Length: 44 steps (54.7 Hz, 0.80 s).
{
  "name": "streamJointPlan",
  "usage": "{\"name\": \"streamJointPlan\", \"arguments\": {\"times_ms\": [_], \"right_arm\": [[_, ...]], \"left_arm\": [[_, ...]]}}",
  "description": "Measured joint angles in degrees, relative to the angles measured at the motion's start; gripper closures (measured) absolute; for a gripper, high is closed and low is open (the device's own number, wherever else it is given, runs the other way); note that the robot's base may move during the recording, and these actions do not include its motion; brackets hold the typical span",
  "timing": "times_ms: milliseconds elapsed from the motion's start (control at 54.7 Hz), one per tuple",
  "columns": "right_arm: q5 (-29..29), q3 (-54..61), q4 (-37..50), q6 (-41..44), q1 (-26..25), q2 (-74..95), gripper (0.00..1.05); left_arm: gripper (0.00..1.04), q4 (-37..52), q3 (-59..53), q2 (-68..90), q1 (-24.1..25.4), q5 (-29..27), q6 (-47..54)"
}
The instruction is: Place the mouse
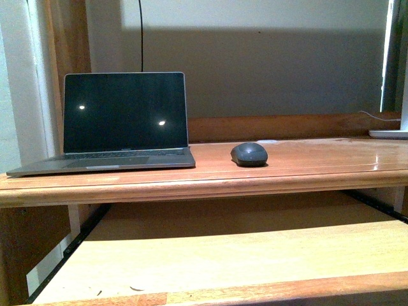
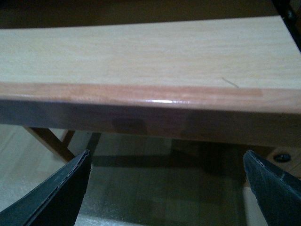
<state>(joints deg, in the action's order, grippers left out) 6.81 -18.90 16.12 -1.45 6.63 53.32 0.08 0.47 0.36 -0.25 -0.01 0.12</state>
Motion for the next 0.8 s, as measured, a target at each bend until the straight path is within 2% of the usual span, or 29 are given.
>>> {"name": "streamJointPlan", "arguments": {"times_ms": [164, 329, 804], "right_arm": [[-4.4, -2.3, 4.9, -0.2, 5.3, 7.8, 0.07], [-11.2, -8.0, 9.9, -0.4, 11.2, 19.2, 0.07], [-23.1, -34.9, 10.3, 1.3, 18.6, 44.3, 0.07]], "left_arm": [[0.08, 0.0, 0.0, 0.0, 0.0, 0.0, 0.0], [0.08, 0.0, 0.0, 0.0, 0.0, 0.0, 0.0], [0.08, 0.0, 0.0, 0.0, 0.0, 0.0, 0.0]]}}
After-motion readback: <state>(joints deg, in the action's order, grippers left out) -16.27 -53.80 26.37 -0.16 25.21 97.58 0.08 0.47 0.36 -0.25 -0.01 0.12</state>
